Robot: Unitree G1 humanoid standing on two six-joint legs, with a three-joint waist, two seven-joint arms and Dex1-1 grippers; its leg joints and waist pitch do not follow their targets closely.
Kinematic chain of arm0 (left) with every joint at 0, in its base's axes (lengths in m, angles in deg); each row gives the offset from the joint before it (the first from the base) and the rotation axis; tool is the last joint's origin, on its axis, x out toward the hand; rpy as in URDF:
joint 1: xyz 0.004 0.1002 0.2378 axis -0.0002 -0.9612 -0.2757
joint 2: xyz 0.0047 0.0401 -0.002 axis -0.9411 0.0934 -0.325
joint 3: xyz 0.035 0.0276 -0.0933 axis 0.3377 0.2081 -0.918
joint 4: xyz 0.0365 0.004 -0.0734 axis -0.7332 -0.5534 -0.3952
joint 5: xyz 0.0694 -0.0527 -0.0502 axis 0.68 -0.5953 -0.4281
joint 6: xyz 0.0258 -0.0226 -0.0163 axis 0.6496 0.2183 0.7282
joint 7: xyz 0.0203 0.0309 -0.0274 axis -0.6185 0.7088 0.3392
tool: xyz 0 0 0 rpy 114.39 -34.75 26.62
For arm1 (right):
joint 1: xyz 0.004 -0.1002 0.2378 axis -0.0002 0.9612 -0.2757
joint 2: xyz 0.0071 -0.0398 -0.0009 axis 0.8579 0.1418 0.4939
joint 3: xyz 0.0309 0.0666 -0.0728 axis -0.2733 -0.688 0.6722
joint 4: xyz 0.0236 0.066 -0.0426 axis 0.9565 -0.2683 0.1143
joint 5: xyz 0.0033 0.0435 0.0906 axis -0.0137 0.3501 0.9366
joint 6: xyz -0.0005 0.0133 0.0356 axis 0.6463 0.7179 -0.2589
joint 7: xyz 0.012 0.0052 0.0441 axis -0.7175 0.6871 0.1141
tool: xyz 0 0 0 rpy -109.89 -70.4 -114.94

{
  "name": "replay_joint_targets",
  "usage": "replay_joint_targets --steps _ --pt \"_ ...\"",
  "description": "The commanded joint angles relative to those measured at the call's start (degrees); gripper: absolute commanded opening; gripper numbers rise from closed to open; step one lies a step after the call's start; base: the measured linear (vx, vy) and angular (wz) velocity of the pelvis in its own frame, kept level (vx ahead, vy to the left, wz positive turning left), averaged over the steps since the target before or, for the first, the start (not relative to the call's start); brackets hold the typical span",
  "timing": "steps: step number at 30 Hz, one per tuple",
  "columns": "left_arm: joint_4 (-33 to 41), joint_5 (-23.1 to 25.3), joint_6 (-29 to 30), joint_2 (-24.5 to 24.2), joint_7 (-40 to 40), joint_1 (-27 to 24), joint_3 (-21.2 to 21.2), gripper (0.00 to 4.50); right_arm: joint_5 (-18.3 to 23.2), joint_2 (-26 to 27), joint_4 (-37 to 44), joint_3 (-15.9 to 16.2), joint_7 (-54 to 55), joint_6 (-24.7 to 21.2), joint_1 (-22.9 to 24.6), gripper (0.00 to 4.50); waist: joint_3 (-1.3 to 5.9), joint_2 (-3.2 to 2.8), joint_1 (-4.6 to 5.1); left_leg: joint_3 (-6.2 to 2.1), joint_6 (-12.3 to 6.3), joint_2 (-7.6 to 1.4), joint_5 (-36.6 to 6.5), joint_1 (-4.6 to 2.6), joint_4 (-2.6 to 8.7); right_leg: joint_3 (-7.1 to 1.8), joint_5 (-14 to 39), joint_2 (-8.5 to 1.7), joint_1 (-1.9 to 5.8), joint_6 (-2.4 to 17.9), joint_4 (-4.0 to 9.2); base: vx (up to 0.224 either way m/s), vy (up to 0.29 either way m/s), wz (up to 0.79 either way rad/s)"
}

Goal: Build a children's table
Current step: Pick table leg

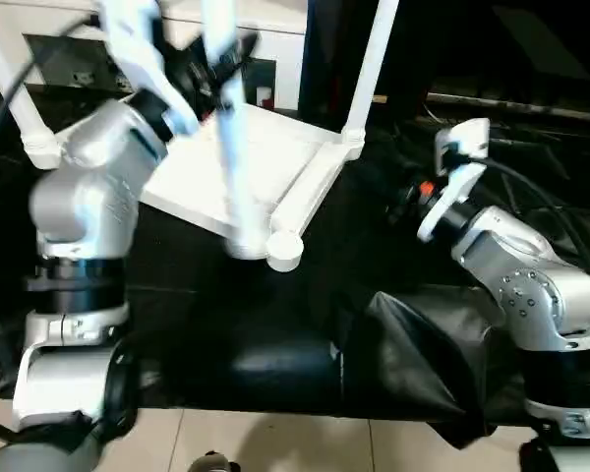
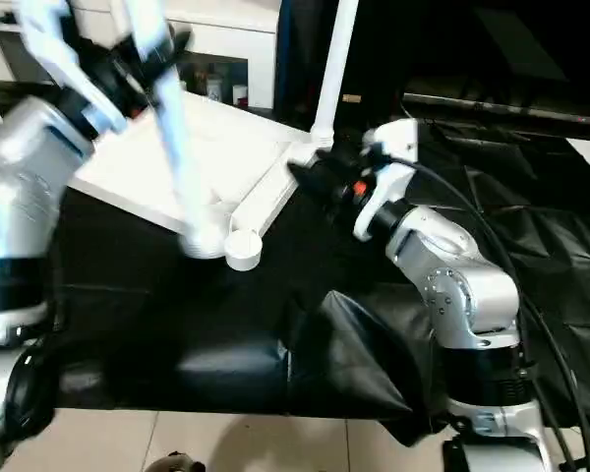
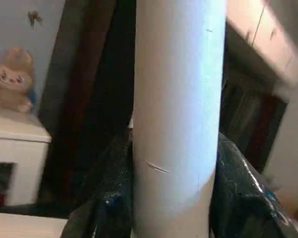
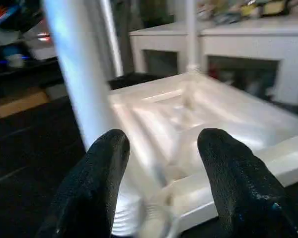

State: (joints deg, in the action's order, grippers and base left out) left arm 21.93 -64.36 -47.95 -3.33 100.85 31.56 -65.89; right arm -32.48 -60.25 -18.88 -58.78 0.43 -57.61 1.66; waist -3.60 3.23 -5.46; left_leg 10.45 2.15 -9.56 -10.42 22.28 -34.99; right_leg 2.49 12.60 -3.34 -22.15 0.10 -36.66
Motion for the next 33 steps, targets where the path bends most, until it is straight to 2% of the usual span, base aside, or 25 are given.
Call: replay_joint_targets --steps 1,2,3,4,5,7,8,11,12,16,18,19,20,21,26,33 --pt "0.9 -4.3 4.1 0.8 -2.3 1.8 -2.1 1.61 2.7 -1.2 1.7 0.2 -2.8 -3.0 0.2 2.57 3.99 0.04 -0.24 -1.18 0.14 -3.34 -5.2 -1.34 3.85 -2.69 0.6 -4.91 2.61 14.0 3.64 0.0 0.0 0.0" --pt "0.6 -5.6 5.4 1.1 -3.0 2.1 -2.9 1.61 3.3 -1.7 1.9 0.6 -3.8 -4.0 0.3 2.57 4.0 -0.01 -0.22 -1.18 0.1 -3.36 -5.2 -1.39 3.85 -2.7 0.9 -4.9 2.6 13.9 3.69 0.0 0.0 0.0" --pt "0.3 -7.7 7.5 1.6 -4.1 2.4 -3.9 1.61 4.0 -2.5 1.9 1.2 -5.3 -5.4 0.4 2.57 3.95 0.31 -0.25 -1.17 0.03 -3.42 -4.8 -1.35 3.84 -2.74 1.2 -4.97 2.64 13.7 3.84 0.0 0.0 0.0" --pt "0.2 -8.4 8.1 1.8 -4.4 2.4 -4.2 1.61 4.2 -2.7 1.9 1.4 -5.7 -5.8 0.5 2.57 3.96 0.22 -0.37 -1.18 0.11 -3.39 -4.3 -1.4 3.79 -2.7 0.9 -4.9 2.72 13.7 3.7 0.0 0.0 0.0" --pt "0.2 -10.0 10.2 2.0 -4.6 2.3 -4.4 1.61 2.7 -3.8 1.4 3.2 -7.2 -5.7 0.7 2.57 3.95 0.19 -0.37 -1.2 0.35 -3.44 -4.1 -1.36 3.79 -2.7 0.8 -4.88 2.61 13.5 3.72 0.0 0.0 0.0" --pt "0.4 -10.3 11.1 2.2 -4.5 2.0 -4.1 1.61 1.6 -4.4 0.7 4.7 -8.3 -5.4 0.7 2.57 3.93 0.2 -0.41 -1.18 0.64 -3.46 -4.2 -1.4 3.83 -2.73 1.0 -4.91 2.59 13.3 3.78 0.0 0.0 0.0" --pt "1.2 -10.6 12.5 2.9 -4.2 1.3 -3.3 1.61 0.4 -4.7 -0.7 6.2 -9.3 -5.4 0.4 2.57 3.91 0.83 -0.37 -1.17 0.74 -3.51 -3.8 -1.39 3.85 -2.71 1.0 -4.9 2.71 12.9 3.77 0.0 0.0 0.0" --pt "1.8 -11.0 13.7 3.7 -4.9 1.0 -3.0 1.61 -0.2 -4.8 -1.6 7.0 -10.0 -5.6 0.0 2.57 3.87 0.81 -0.43 -1.17 0.93 -3.56 -3.8 -1.43 3.87 -2.75 1.2 -5.04 2.63 13.0 3.84 0.0 0.0 0.0" --pt "2.0 -11.5 14.2 4.1 -5.1 1.0 -2.9 1.61 -0.1 -4.9 -1.9 7.5 -10.5 -5.9 -0.2 2.57 3.9 1.4 -0.5 -1.11 0.82 -3.58 -3.6 -1.41 3.8 -2.77 1.0 -5.06 2.73 13.0 3.74 0.0 0.0 0.0" --pt "2.5 -13.6 15.8 5.8 -6.2 1.1 -2.6 1.61 -0.6 -5.4 -3.1 9.5 -12.4 -6.5 -0.8 2.57 3.87 1.55 -0.73 -1.2 0.72 -3.65 -2.8 -1.42 3.78 -2.77 -0.1 -5.07 2.73 12.6 3.67 0.0 0.0 0.0" --pt "2.9 -14.1 16.6 6.4 -5.6 1.2 -2.2 1.61 -1.5 -6.0 -3.7 10.7 -13.9 -6.5 -1.1 2.57 3.9 2.0 -0.83 -1.14 0.6 -3.63 -2.5 -1.47 3.71 -2.75 -0.3 -5.11 2.79 12.8 3.69 0.0 0.0 0.0" --pt "3.0 -14.2 16.6 6.6 -5.4 1.2 -2.2 1.61 -1.7 -6.1 -3.9 10.8 -14.1 -6.5 -1.1 2.57 3.87 1.84 -0.93 -1.17 0.61 -3.67 -2.4 -1.51 3.73 -2.76 -0.4 -5.13 2.72 12.8 3.66 0.0 0.0 0.0" --pt "3.3 -14.2 16.6 6.8 -5.2 1.2 -2.1 1.61 -1.5 -6.2 -4.1 10.9 -14.4 -6.8 -1.2 2.57 3.85 2.14 -0.9 -1.13 0.62 -3.68 -2.3 -1.51 3.73 -2.76 -0.6 -5.09 2.72 12.8 3.69 0.0 0.0 0.0" --pt "3.3 -14.2 16.6 6.8 -5.2 1.2 -2.1 1.61 -1.5 -6.2 -4.1 10.9 -14.4 -6.8 -1.2 2.57 3.84 2.15 -0.91 -1.16 0.64 -3.66 -2.3 -1.47 3.75 -2.75 -0.5 -5.1 2.78 12.8 3.64 0.0 0.0 0.0" --pt "4.2 -14.8 16.8 7.0 -5.2 1.1 -2.0 1.61 -2.0 -7.3 -4.2 11.8 -15.5 -8.0 -0.6 2.03 3.8 2.36 -0.97 -1.2 1.03 -3.73 -2.6 -1.56 3.75 -2.79 0.7 -5.08 2.75 11.9 3.78 0.0 0.0 0.0" --pt "4.5 -15.0 16.8 7.0 -5.6 0.7 -2.1 1.61 -2.8 -7.4 -4.6 12.2 -15.7 -7.9 -0.3 1.91 3.87 2.79 -0.99 -1.24 1.53 -3.7 -2.4 -1.61 3.72 -2.74 -0.6 -5.06 2.81 12.0 3.68 0.0 0.0 0.0"
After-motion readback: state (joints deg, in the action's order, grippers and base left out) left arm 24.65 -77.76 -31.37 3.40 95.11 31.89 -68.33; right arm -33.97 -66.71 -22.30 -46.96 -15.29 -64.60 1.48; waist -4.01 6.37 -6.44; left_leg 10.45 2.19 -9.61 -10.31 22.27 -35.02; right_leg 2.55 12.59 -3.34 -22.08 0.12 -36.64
